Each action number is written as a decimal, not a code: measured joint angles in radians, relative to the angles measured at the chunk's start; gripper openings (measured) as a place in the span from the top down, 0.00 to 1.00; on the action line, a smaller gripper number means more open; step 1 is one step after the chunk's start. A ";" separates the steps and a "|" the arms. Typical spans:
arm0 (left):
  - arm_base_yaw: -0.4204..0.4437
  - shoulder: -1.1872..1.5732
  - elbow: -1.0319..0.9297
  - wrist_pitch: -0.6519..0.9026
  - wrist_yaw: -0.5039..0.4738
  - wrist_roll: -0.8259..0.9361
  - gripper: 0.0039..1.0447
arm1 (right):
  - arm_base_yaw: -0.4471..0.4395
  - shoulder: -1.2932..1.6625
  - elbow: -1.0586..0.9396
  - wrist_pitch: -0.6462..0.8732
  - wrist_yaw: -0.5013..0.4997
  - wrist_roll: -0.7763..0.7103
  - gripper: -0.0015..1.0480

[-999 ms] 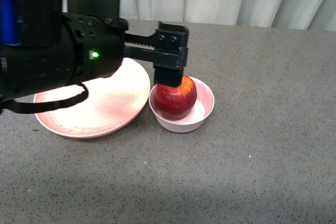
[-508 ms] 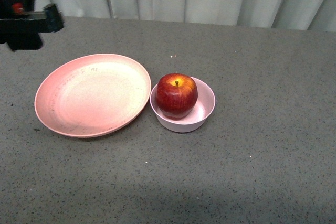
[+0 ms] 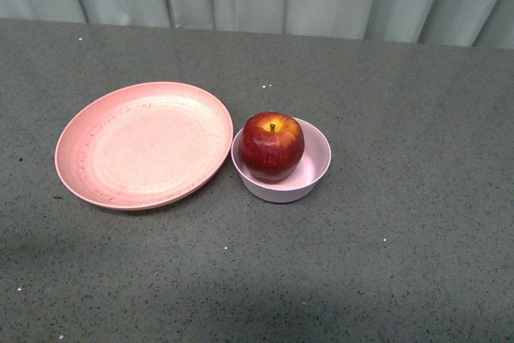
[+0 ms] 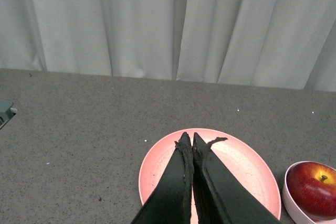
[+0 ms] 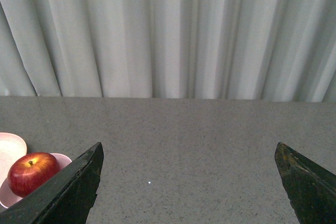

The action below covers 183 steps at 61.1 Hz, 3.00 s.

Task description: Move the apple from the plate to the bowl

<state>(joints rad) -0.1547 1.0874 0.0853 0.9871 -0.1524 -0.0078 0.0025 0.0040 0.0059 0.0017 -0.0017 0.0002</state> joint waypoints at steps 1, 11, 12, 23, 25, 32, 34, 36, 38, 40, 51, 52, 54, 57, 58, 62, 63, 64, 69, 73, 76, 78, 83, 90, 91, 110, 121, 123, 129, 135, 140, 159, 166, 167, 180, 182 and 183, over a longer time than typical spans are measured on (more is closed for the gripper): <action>0.003 -0.010 -0.003 -0.006 0.000 0.000 0.97 | 0.000 0.000 0.000 0.000 0.000 0.000 0.09; 0.039 -0.149 -0.039 -0.111 0.043 0.000 0.97 | 0.000 0.000 0.000 0.000 0.001 0.000 0.09; 0.043 -0.165 -0.042 -0.123 0.047 0.000 0.97 | 0.000 0.000 0.000 0.000 0.001 0.000 0.09; 0.135 -0.332 -0.065 -0.260 0.143 0.000 0.97 | 0.000 0.000 0.000 0.000 0.000 0.000 0.09; 0.149 -0.370 -0.066 -0.296 0.142 0.000 0.97 | 0.000 0.000 0.000 0.000 0.000 0.000 0.09; 0.151 -0.467 -0.066 -0.379 0.151 0.001 0.97 | 0.000 0.000 0.000 0.000 0.000 0.000 0.09; 0.151 -0.486 -0.066 -0.397 0.151 0.000 0.97 | 0.000 0.000 0.000 0.000 0.000 0.000 0.09; 0.152 -0.506 -0.066 -0.415 0.151 0.000 0.97 | 0.000 0.000 0.000 0.000 0.000 0.000 0.09; 0.152 -0.530 -0.066 -0.438 0.151 0.000 0.97 | 0.000 0.000 0.000 0.000 0.000 0.000 0.09; 0.152 -0.554 -0.066 -0.459 0.151 0.001 0.97 | 0.000 0.000 0.000 0.000 0.000 0.000 0.09; 0.152 -0.679 -0.067 -0.578 0.151 0.001 0.97 | 0.000 0.000 0.000 0.000 0.000 0.000 0.09; 0.152 -0.689 -0.067 -0.587 0.151 0.000 0.97 | 0.000 0.000 0.000 0.000 0.000 0.000 0.09; 0.152 -0.708 -0.067 -0.605 0.151 0.001 0.97 | 0.000 0.000 0.000 0.000 0.000 0.000 0.09; 0.152 -0.734 -0.067 -0.631 0.151 0.001 0.97 | 0.000 0.000 0.000 0.000 0.000 0.000 0.09; 0.152 -0.743 -0.067 -0.639 0.151 0.000 0.97 | 0.000 0.000 0.000 0.000 0.000 0.000 0.09; 0.152 -0.767 -0.067 -0.664 0.151 0.000 0.97 | 0.000 0.000 0.000 0.000 0.000 0.000 0.09; 0.152 -0.775 -0.067 -0.671 0.151 0.000 0.97 | 0.000 0.000 0.000 0.000 0.000 0.000 0.09; 0.152 -0.782 -0.067 -0.678 0.151 0.001 0.97 | 0.000 0.000 0.000 0.000 0.000 0.000 0.09; 0.152 -0.815 -0.067 -0.710 0.151 0.001 0.97 | 0.000 0.000 0.000 0.000 0.000 0.000 0.09; 0.152 -0.834 -0.067 -0.729 0.151 0.001 0.97 | 0.000 0.000 0.000 0.000 0.000 0.000 0.09; 0.152 -0.849 -0.067 -0.744 0.151 0.000 0.97 | 0.000 0.000 0.000 0.000 0.000 0.000 0.09; 0.152 -0.860 -0.067 -0.756 0.151 0.000 0.97 | 0.000 0.000 0.000 0.000 0.000 0.000 0.09; 0.152 -0.882 -0.067 -0.777 0.151 0.000 0.97 | 0.000 0.000 0.000 0.000 0.000 0.000 0.09; 0.152 -0.909 -0.067 -0.806 0.151 0.001 0.97 | 0.000 0.000 0.000 0.000 0.000 0.000 0.09; 0.152 -0.915 -0.067 -0.811 0.151 0.001 0.97 | 0.000 0.000 0.000 0.000 0.000 0.000 0.09; 0.152 -1.081 -0.066 -0.985 0.153 0.001 0.97 | 0.000 0.000 0.000 0.000 0.000 0.000 0.09; 0.152 -1.082 -0.066 -0.985 0.152 0.000 0.80 | 0.000 0.000 0.000 0.000 0.000 0.000 0.09; 0.152 -1.082 -0.066 -0.985 0.153 0.000 0.75 | 0.000 0.000 0.000 0.000 0.000 0.000 0.09; 0.152 -1.082 -0.066 -0.985 0.153 0.000 0.57 | 0.000 0.000 0.000 0.000 0.000 0.000 0.09; 0.152 -1.082 -0.066 -0.985 0.153 0.000 0.35 | 0.000 0.000 0.000 0.000 0.000 0.000 0.09; 0.152 -1.082 -0.066 -0.985 0.153 0.000 0.19 | 0.000 0.000 0.000 0.000 0.000 0.000 0.09; 0.152 -1.082 -0.066 -0.985 0.152 0.003 0.06 | 0.000 0.000 0.000 0.000 0.000 0.000 0.09; 0.152 -1.082 -0.066 -0.985 0.153 0.003 0.06 | 0.000 0.000 0.000 0.000 0.000 0.000 0.09; 0.152 -1.082 -0.066 -0.985 0.152 0.003 0.06 | 0.000 0.000 0.000 0.000 0.000 0.000 0.09; 0.152 -1.082 -0.066 -0.985 0.152 0.003 0.06 | 0.000 0.000 0.000 0.000 0.000 0.000 0.09; 0.152 -1.082 -0.066 -0.985 0.153 0.003 0.06 | 0.000 0.000 0.000 0.000 0.000 0.000 0.09; 0.152 -1.082 -0.066 -0.985 0.152 0.003 0.06 | 0.000 0.000 0.000 0.000 0.000 0.000 0.09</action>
